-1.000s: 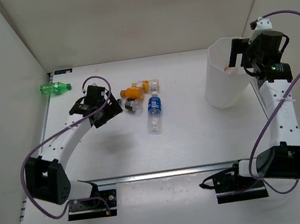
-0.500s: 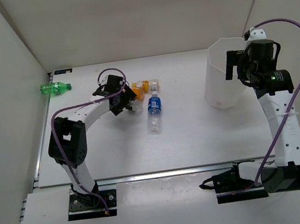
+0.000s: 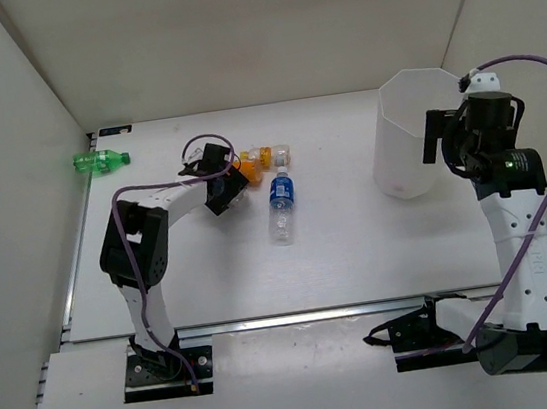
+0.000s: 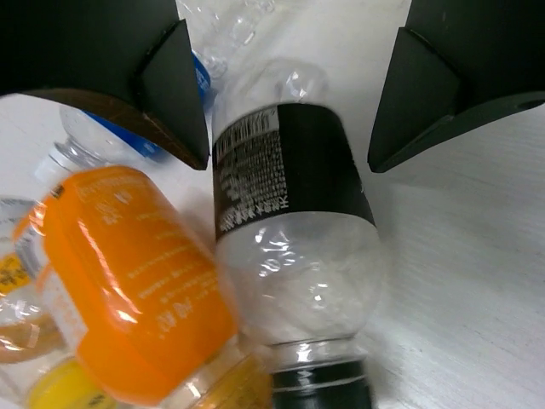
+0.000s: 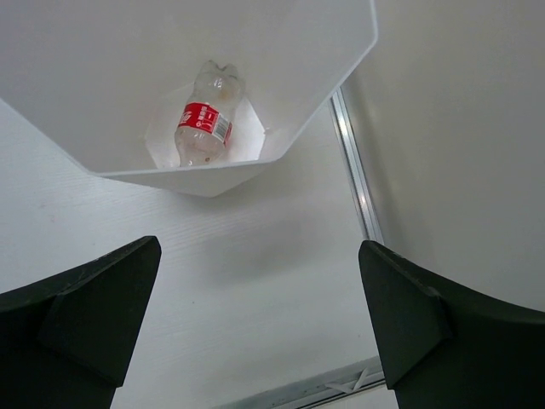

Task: Put the plastic bottles in the bin

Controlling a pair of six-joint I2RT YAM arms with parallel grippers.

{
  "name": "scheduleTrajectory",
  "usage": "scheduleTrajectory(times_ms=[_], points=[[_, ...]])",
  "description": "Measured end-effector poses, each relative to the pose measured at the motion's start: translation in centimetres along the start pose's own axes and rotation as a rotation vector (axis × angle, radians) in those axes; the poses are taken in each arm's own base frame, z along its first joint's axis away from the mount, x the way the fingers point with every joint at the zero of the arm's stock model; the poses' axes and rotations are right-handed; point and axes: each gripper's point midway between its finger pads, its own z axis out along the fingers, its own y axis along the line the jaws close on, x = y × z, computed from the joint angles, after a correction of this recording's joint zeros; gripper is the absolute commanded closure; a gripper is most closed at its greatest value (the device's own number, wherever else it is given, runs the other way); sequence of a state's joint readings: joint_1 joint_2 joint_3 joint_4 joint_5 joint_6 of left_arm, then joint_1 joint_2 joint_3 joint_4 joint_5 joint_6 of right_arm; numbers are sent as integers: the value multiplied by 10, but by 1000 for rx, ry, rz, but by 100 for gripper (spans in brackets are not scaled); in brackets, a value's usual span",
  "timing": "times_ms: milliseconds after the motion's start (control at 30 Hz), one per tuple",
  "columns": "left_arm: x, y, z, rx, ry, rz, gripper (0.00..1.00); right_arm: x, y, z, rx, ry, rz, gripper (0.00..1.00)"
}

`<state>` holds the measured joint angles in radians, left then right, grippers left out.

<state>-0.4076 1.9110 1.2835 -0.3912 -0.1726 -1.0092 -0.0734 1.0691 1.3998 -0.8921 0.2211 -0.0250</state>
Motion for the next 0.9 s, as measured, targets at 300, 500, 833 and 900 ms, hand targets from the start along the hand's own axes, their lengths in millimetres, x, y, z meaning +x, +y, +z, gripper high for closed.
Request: scheduleTrajectory(times_ms=[300, 500, 833, 900], points=[[10, 34, -6, -62, -2, 28, 63, 15, -4, -12, 1, -5, 13, 1], [-10, 7, -84, 53, -101, 123, 60, 60, 1, -16, -26, 41, 24, 1], [-17, -326, -291, 955, -331, 453, 61, 156, 88, -43, -443, 128, -62, 1], [7, -365, -317, 1096, -342, 488, 62, 166, 103, -49, -504, 143, -92, 1]])
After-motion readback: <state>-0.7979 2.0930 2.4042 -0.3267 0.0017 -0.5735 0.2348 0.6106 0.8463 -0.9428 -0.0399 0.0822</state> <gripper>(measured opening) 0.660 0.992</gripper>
